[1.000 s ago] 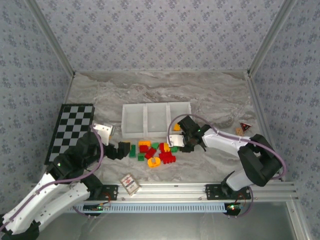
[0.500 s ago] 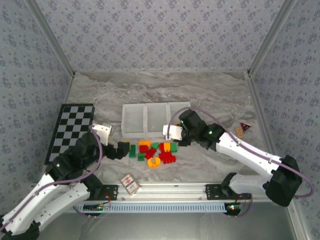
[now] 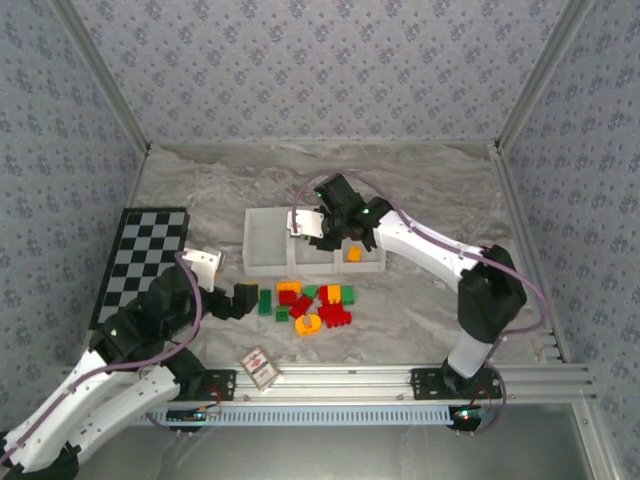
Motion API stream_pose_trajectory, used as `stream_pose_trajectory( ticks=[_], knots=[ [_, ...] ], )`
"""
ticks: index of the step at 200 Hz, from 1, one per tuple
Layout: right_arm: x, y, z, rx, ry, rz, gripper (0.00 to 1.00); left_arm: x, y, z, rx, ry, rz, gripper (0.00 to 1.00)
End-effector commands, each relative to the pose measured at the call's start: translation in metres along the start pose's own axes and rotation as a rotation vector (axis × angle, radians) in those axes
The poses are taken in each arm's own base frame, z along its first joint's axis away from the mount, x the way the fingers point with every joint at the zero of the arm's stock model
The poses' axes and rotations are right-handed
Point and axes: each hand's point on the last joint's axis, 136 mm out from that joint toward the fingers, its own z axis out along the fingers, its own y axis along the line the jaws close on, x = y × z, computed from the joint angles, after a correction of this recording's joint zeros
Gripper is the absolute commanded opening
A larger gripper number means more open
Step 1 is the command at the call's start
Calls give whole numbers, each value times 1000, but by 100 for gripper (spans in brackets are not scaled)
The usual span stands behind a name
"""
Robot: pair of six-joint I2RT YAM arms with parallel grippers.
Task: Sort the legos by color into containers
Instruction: Place the lego in the container.
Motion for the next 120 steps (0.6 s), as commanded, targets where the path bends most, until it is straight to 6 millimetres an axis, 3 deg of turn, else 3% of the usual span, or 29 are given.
stream_pose_trajectory(
  ticks=[1, 66, 120],
  knots=[
    [-5, -5, 8, -44, -29, -9, 22, -1, 2, -3, -7, -15, -3, 100],
    [21, -3, 52, -89, 40, -13, 24, -1, 3, -3, -12, -18, -2, 100],
    [26, 0, 62, -86, 64, -38, 35, -1, 3, -3, -11, -17, -2, 100]
  ],
)
